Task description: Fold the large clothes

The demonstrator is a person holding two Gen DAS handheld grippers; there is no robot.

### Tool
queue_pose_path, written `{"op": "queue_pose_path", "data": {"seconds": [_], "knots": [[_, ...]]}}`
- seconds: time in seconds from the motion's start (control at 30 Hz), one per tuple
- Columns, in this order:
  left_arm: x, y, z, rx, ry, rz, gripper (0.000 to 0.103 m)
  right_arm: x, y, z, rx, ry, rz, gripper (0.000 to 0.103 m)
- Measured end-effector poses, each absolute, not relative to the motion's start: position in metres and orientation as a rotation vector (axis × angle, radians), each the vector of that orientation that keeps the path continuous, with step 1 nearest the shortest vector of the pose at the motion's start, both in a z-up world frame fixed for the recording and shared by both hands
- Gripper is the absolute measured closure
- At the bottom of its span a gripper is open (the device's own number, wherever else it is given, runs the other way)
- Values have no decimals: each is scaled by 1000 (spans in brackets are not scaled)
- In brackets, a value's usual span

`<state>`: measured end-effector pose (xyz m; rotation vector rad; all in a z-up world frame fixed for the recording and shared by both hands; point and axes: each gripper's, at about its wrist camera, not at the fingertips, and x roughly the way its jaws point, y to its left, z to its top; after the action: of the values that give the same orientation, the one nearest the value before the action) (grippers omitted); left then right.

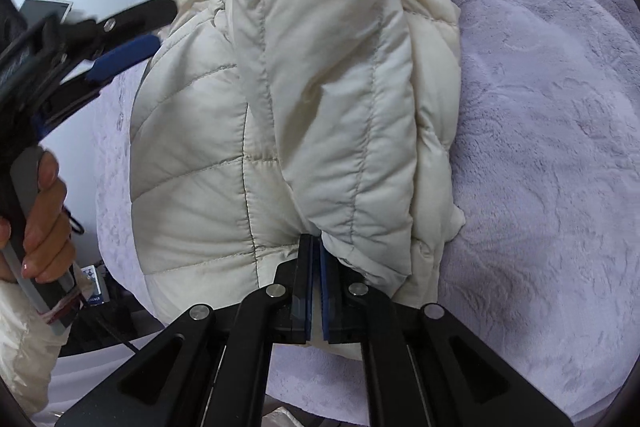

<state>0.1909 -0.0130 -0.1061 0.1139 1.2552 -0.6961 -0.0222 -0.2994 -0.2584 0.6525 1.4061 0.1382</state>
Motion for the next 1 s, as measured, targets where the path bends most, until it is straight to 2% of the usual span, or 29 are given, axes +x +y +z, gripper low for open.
{"op": "queue_pose_path", "data": {"seconds": [0.23,0.53,0.6,0.63,0.93,0.97,1.0], "knots": [[155,43,-83,101,1261,-590,46,-27,-292,-224,641,1391,92,99],[132,77,-69,94,1303,-516,46,-37,-274,-176,605,1337,28,99],[126,80,-62,87,1296,-502,28,-36,-267,-166,581,1332,34,99],[124,83,-59,81,1287,-494,16,-35,-264,-162,567,1331,35,99],[108,94,-42,75,1284,-413,15,-34,-265,-141,530,1305,27,99],[106,94,-41,83,1287,-399,2,-34,-266,-139,522,1303,26,99],[103,95,-39,88,1285,-383,0,-35,-268,-137,511,1302,22,97]]}}
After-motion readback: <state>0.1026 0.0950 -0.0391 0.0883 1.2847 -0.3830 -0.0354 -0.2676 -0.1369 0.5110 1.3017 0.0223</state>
